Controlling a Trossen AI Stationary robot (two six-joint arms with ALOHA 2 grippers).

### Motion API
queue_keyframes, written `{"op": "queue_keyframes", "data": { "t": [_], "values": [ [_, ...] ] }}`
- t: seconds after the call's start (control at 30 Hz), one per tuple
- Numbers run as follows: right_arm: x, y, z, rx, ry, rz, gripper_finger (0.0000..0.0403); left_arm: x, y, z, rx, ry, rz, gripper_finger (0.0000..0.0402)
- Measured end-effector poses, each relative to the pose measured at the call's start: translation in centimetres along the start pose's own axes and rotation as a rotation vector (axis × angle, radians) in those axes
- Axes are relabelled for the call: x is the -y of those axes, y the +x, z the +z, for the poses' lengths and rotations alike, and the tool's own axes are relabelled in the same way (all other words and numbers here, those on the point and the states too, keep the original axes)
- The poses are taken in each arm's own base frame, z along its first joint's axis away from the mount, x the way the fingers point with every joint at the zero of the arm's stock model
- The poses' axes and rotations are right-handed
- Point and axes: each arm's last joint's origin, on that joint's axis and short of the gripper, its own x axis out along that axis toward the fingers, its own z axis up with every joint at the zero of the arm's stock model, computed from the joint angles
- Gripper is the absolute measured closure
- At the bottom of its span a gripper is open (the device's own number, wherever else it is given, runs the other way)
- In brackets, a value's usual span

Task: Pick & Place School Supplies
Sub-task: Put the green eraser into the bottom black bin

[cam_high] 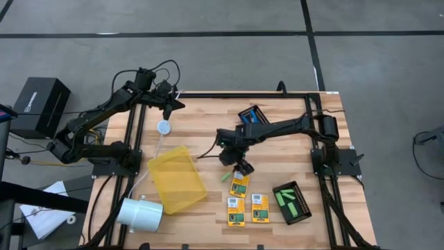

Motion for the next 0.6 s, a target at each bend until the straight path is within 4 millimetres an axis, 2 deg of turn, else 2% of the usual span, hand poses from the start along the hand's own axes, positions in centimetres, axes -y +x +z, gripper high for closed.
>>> {"op": "queue_keyframes", "data": {
  "t": [0.3, 0.43, 0.5, 0.6],
  "values": [
    [0.6, 0.1, 0.7, 0.070, -0.017, -0.055, 0.0194, 0.0, 0.0, 0.0, 0.001, -0.004, 0.005, 0.0400],
    [0.7, 2.1, -0.1, 0.012, 0.009, -0.012, 0.0204, 0.0, 0.0, 0.0, 0.003, -0.002, 0.005, 0.0400],
    [1.2, 3.2, 0.4, 0.042, -0.009, -0.012, 0.0208, 0.0, 0.0, 0.0, 0.004, -0.001, 0.005, 0.0400],
    [0.7, 4.5, -0.3, -0.023, 0.029, 0.050, 0.0213, 0.0, 0.0, 0.1, 0.006, 0.002, 0.005, 0.0400]
  ]
}}
